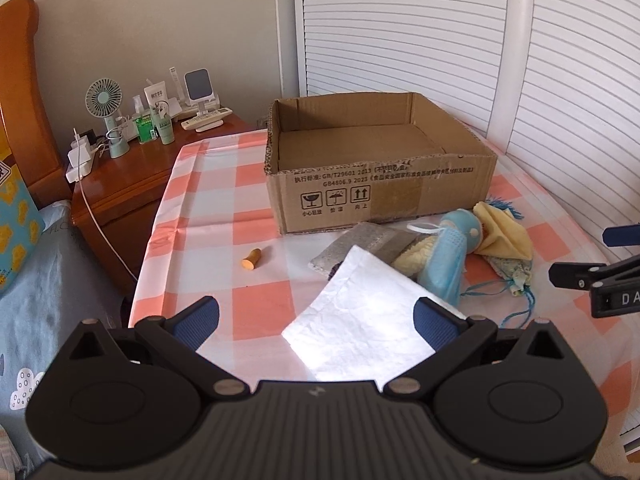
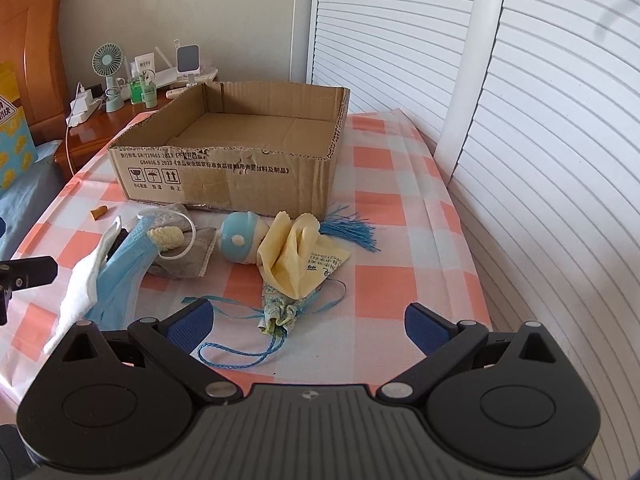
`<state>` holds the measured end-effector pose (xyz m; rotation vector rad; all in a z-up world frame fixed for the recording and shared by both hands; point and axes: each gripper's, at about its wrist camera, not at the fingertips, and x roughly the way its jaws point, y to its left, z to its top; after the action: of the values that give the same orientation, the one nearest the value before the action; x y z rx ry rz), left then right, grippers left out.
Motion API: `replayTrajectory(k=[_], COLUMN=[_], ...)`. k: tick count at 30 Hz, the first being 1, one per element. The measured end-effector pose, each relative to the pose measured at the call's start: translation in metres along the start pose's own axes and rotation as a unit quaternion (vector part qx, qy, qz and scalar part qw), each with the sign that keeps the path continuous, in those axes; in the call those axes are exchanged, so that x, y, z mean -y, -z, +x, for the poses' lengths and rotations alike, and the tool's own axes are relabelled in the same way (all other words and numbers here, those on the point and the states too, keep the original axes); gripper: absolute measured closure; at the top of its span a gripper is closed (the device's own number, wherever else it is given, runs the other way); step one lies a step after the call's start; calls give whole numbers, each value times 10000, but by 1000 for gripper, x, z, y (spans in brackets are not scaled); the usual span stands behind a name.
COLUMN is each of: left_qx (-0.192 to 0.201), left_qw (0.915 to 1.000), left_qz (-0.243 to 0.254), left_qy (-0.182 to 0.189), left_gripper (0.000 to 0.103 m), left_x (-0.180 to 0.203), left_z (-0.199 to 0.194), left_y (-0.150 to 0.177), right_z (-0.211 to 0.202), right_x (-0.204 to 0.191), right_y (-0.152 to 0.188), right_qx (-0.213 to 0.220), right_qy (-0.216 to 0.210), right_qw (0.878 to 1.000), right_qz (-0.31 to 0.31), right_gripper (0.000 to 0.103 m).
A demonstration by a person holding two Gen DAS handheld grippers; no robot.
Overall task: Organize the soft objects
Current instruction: 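Close the left gripper on the orange earplug while the right gripper approaches the yellow cloth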
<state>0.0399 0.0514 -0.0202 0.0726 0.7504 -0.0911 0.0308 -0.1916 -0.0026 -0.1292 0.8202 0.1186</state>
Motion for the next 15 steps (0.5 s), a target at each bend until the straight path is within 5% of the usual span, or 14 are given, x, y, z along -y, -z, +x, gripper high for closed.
replayTrajectory(k=[15], left_qx=[-100], left_qw=[9997], left_qz=[-183], left_qy=[-93], left_gripper=[1], left_x=[-55], left_z=[55], left_y=[-3], right_z=[52], right_x=[-1], right_y=[21], right_qx=[-387], right_qy=[-372], right_qw=[9978], right_qz=[-396], right_gripper=[0])
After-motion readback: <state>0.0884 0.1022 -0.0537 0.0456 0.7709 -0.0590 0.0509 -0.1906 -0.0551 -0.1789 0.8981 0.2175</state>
